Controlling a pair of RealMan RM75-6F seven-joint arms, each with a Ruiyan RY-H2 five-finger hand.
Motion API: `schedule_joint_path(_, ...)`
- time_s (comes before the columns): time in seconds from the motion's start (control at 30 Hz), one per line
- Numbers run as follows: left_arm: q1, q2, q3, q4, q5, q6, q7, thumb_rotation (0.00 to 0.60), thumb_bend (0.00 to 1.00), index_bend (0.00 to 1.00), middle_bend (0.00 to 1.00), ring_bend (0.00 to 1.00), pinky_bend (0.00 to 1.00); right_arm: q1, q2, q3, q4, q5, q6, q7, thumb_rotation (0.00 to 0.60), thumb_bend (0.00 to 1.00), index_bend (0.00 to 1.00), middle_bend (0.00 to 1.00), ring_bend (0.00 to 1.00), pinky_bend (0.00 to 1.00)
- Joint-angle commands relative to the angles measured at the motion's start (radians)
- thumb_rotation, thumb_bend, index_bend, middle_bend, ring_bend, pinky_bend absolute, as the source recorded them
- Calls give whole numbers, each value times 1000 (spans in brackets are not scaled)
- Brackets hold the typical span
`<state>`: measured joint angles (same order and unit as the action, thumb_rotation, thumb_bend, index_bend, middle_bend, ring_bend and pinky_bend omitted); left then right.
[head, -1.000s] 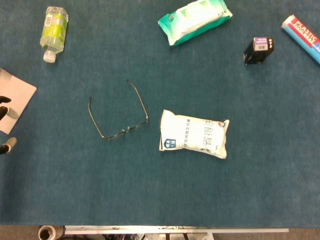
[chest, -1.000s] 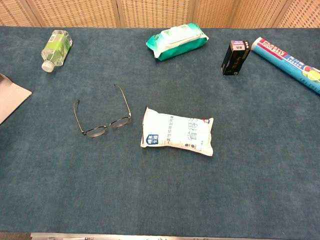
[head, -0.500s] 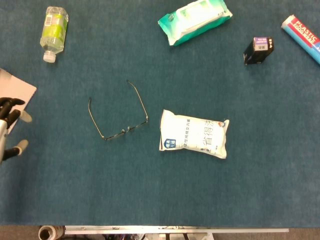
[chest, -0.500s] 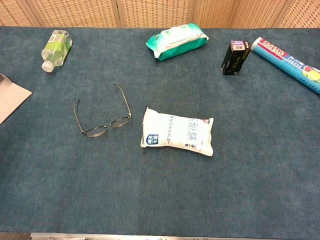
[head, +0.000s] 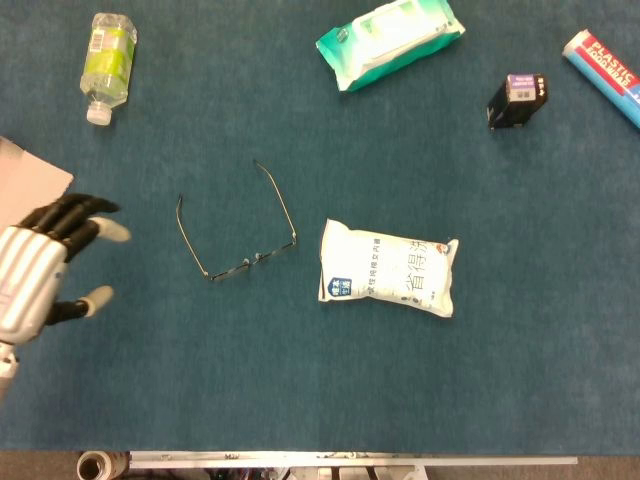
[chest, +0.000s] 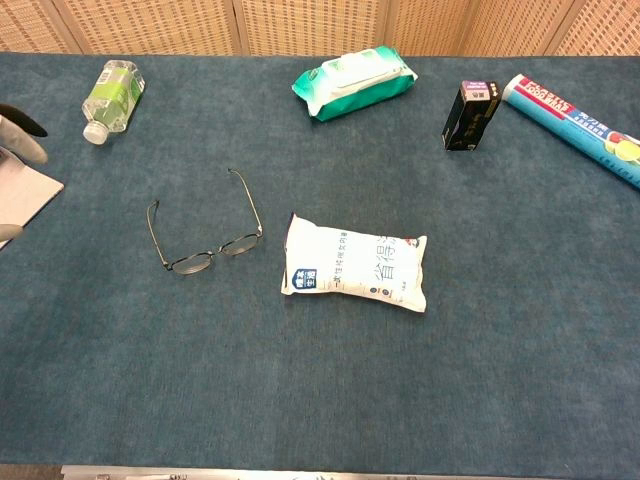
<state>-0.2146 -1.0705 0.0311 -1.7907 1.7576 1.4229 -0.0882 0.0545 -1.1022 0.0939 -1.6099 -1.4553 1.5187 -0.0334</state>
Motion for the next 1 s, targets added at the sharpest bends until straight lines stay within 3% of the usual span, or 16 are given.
schedule_joint_path(0.03, -33, 3, -2, -16, 31, -23, -31, 600, 21, 285, 236, 198, 337, -2, 3, 2, 0, 2, 2, 4, 600, 288, 603, 389, 257, 288)
schedule_joint_path(0.13, -59, -13, -6, -13, 48, -42, -50, 600, 21, 200, 185, 170, 312, -2, 5, 5, 0, 6, 1, 9, 600, 288, 603, 389, 257, 288)
schedule_joint_path(0.3, -92, -74, -11, 21, 83, -53, -46, 600, 20, 61, 29, 36, 205, -3, 8, 8, 2, 12, -3, 15, 600, 288, 603, 389, 257, 288)
schedule_joint_path(0.43, -113, -149, -8, 78, 129, -44, -46, 600, 21, 13, 0, 0, 138, -3, 8, 10, 2, 16, -3, 16, 600, 288, 603, 389, 257, 288)
schedule_joint_path(0.73, -157, -332, -7, 244, 240, 35, -68, 600, 20, 0, 0, 0, 101, -5, 10, 18, 3, 27, -2, 18, 600, 288, 603, 389, 257, 288)
schedule_joint_path(1.0, -180, -438, -10, 401, 239, 88, -115, 600, 20, 0, 0, 0, 95, -14, 22, 31, 2, 42, 14, 31, 600, 288, 603, 389, 257, 288)
